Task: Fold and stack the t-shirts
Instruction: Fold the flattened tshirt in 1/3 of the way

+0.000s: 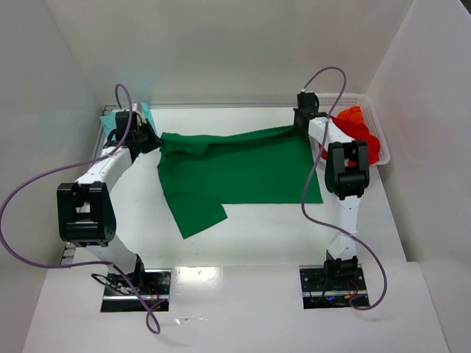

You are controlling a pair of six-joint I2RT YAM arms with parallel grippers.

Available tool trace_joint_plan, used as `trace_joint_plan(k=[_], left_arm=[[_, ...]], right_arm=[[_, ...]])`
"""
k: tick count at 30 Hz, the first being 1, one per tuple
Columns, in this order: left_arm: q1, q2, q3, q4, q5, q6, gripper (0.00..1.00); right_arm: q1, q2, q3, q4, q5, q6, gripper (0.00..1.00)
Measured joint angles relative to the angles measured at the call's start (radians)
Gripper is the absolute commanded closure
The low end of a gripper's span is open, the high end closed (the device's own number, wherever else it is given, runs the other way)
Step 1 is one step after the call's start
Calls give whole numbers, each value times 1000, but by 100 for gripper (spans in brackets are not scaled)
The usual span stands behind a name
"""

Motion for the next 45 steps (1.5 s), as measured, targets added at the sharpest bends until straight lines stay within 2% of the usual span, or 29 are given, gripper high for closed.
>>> trace_joint_plan(k=[6,17,27,45], left_arm=[[0,0,-11,-5,12,0,100],[0,11,-17,-9,11,0,100],[0,57,-17,-5,10,0,100],[1,138,-16,8,5,0,100]], right_arm=[[-3,-82,-125,2,-26,27,100],[-5,-132,-188,0,-64,62,100],[-5,-241,-281,-9,-107,98,100],[-5,-248,-351,-11,-126,116,100]])
